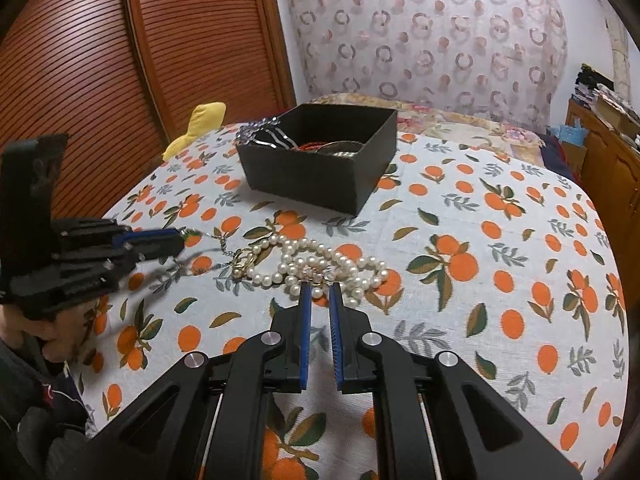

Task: Organize jewelry
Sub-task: 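Reach the left tool to the green pendant while the right tool reaches the pearl necklace, then grasp the green pendant necklace with the left tool while the right tool grasps the pearls, then lift and carry the pendant with the left tool while the right tool carries the bead strand to the box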

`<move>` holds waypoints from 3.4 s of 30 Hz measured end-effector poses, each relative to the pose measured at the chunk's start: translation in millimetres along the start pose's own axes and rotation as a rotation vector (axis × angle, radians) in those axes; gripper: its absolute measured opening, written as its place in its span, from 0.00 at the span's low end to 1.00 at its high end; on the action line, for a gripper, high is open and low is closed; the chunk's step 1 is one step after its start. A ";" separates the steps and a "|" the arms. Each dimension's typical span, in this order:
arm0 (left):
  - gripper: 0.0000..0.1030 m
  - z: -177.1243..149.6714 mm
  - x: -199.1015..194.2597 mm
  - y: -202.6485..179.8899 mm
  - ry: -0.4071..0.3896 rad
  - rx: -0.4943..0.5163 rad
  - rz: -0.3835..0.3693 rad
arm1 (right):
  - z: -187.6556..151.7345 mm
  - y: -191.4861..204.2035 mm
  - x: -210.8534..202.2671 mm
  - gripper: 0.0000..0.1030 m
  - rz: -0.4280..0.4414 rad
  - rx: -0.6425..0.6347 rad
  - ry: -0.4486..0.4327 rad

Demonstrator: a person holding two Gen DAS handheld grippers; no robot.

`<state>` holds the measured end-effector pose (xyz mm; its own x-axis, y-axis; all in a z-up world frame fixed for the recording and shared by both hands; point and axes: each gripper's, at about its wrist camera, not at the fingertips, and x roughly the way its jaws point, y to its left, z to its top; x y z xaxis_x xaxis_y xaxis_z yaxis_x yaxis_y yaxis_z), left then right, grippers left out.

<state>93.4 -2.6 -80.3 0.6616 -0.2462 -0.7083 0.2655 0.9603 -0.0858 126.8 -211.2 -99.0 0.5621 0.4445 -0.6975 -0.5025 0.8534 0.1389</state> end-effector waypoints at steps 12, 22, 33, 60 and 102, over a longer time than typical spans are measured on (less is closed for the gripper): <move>0.08 7.3 -38.1 2.0 -0.101 -0.016 -0.007 | 9.4 14.0 12.7 0.21 -0.008 -0.074 0.030; 0.08 6.4 -43.1 2.1 -0.108 -0.021 -0.014 | 31.7 17.1 38.1 0.21 -0.009 -0.109 0.062; 0.08 4.6 -41.4 1.5 -0.106 -0.023 -0.016 | 41.5 22.9 61.3 0.21 0.025 -0.093 0.127; 0.08 31.7 -57.8 -5.6 -0.183 -0.006 -0.016 | 91.6 21.1 -56.8 0.08 0.049 -0.140 -0.161; 0.08 154.6 -15.2 -6.5 -0.238 0.037 0.003 | 210.2 -13.3 -98.5 0.08 -0.064 -0.136 -0.378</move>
<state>190.1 -25.4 39.3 0.8077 -0.2714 -0.5234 0.2860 0.9567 -0.0547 216.2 -209.1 115.6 0.7841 0.4819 -0.3911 -0.5266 0.8501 -0.0081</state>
